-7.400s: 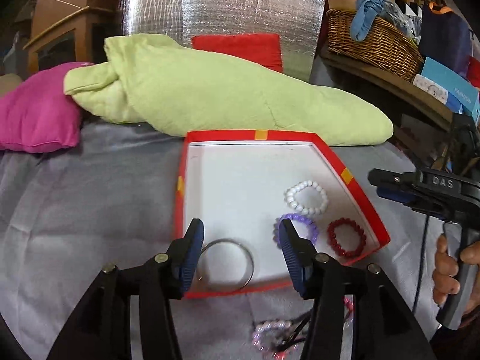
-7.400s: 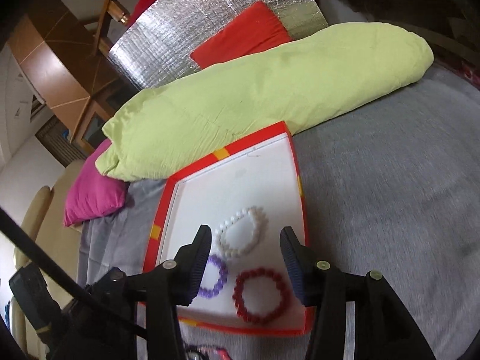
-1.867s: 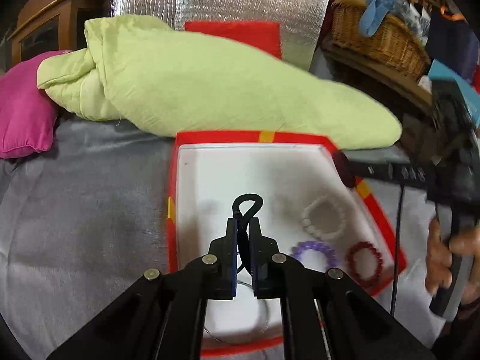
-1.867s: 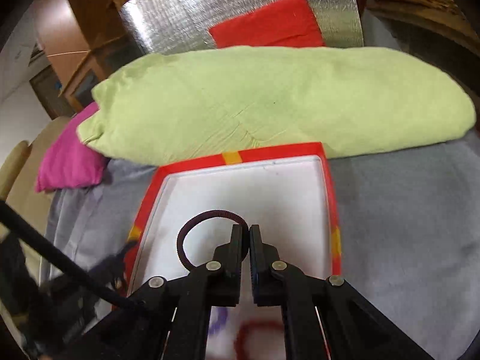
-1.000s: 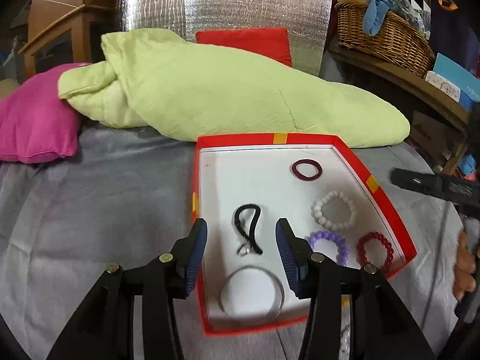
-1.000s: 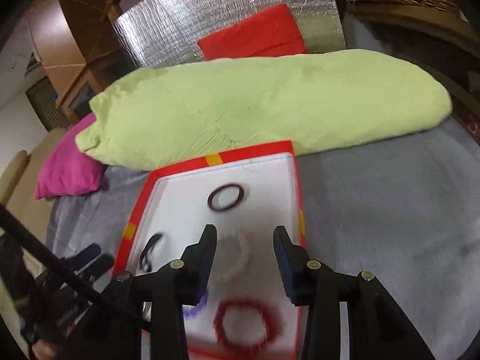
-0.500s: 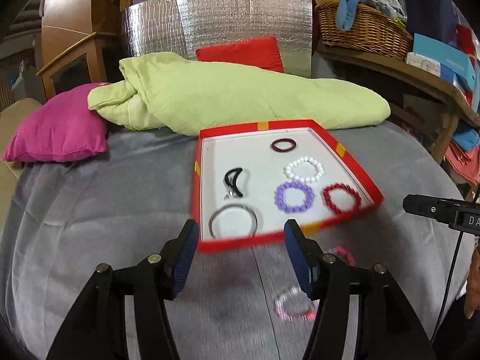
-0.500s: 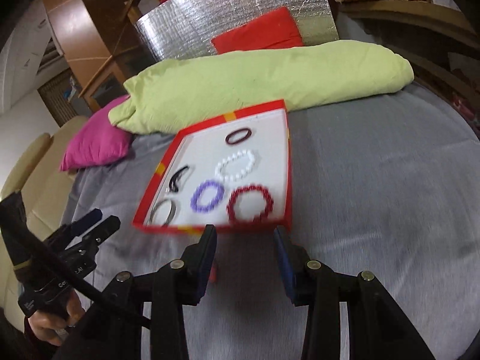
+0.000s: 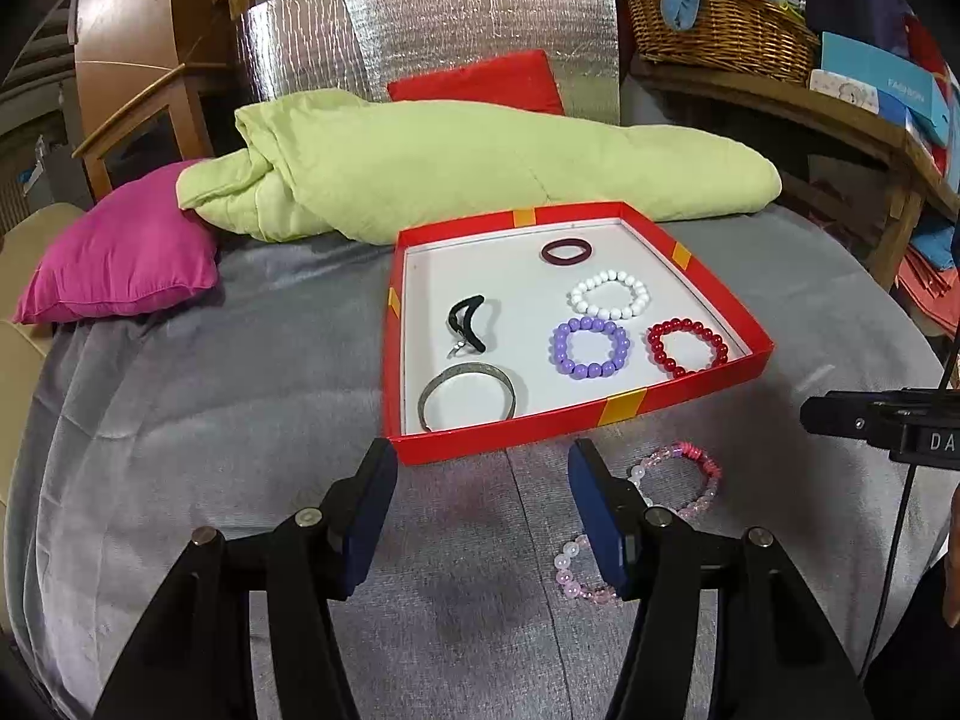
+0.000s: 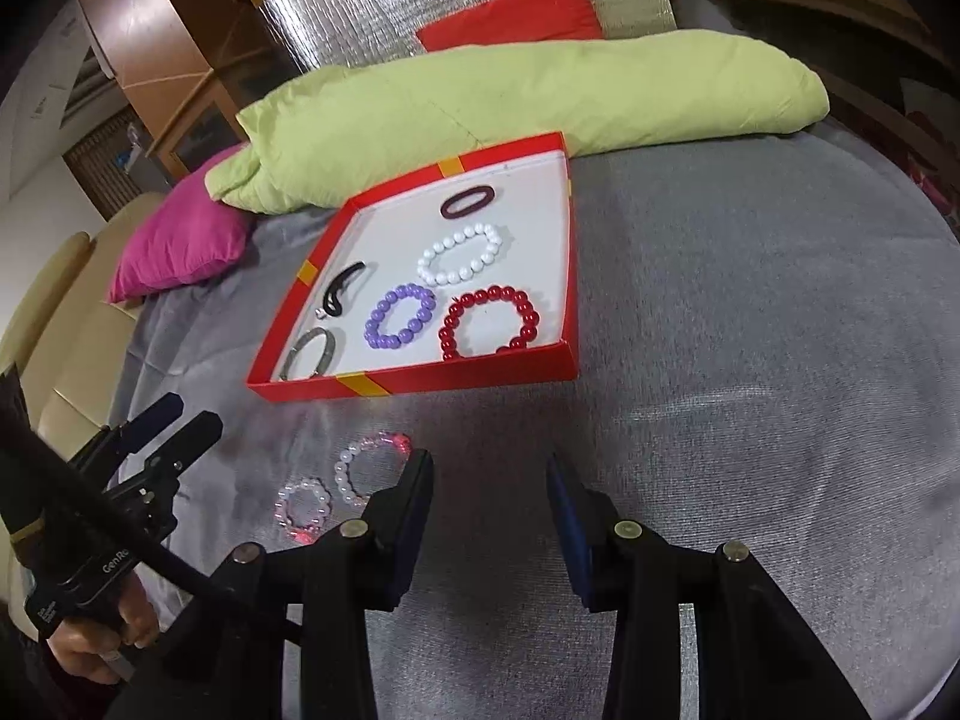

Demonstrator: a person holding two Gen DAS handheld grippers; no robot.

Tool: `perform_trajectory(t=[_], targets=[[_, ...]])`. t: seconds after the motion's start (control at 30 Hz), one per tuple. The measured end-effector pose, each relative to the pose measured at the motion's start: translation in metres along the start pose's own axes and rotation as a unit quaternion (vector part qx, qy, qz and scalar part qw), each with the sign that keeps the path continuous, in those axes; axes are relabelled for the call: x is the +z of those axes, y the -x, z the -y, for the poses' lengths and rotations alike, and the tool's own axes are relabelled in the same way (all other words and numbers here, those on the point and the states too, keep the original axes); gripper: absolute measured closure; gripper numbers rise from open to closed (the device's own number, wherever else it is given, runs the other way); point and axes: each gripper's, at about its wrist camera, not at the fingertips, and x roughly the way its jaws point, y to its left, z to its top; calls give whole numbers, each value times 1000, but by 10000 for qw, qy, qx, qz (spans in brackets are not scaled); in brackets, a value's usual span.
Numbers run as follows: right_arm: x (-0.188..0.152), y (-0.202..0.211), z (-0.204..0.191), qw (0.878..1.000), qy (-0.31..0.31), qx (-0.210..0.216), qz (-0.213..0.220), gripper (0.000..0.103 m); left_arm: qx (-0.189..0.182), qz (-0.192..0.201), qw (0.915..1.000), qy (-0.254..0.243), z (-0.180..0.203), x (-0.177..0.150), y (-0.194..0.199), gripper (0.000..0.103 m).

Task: Organize jewelry
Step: 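Lift both tools out of the red box, then move the right tool toward the small pink-and-white bead bracelet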

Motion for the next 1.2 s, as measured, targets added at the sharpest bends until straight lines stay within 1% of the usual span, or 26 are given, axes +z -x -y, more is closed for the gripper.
perform_trajectory(t=[0.13, 0.37, 0.53, 0.67, 0.83, 1.0, 1.2], targets=[[1, -8, -1, 9999, 3, -20, -158, 57, -10, -90, 10000, -33, 1, 1, -7, 43], [1, -13, -8, 9995, 96, 99, -276, 57, -44, -323, 9995, 44, -3, 0, -19, 43], [1, -18, -9, 9992, 105, 100, -374, 57, -1, -477, 9988, 77, -5, -1, -25, 43], [1, -22, -6, 9990, 40, 87, -435, 57, -34, -618, 9979, 179, -10, -3, -31, 43], [0, -24, -6, 9989, 30, 83, -463, 57, -37, -760, 9969, 189, -10, -5, -35, 43], [-2, -29, -13, 9986, 90, 150, -502, 57, -130, -805, 9965, 177, -9, -6, -34, 43], [-5, -35, -31, 9984, 303, 167, -458, 57, -97, -833, 9963, 159, -12, -8, -33, 43]])
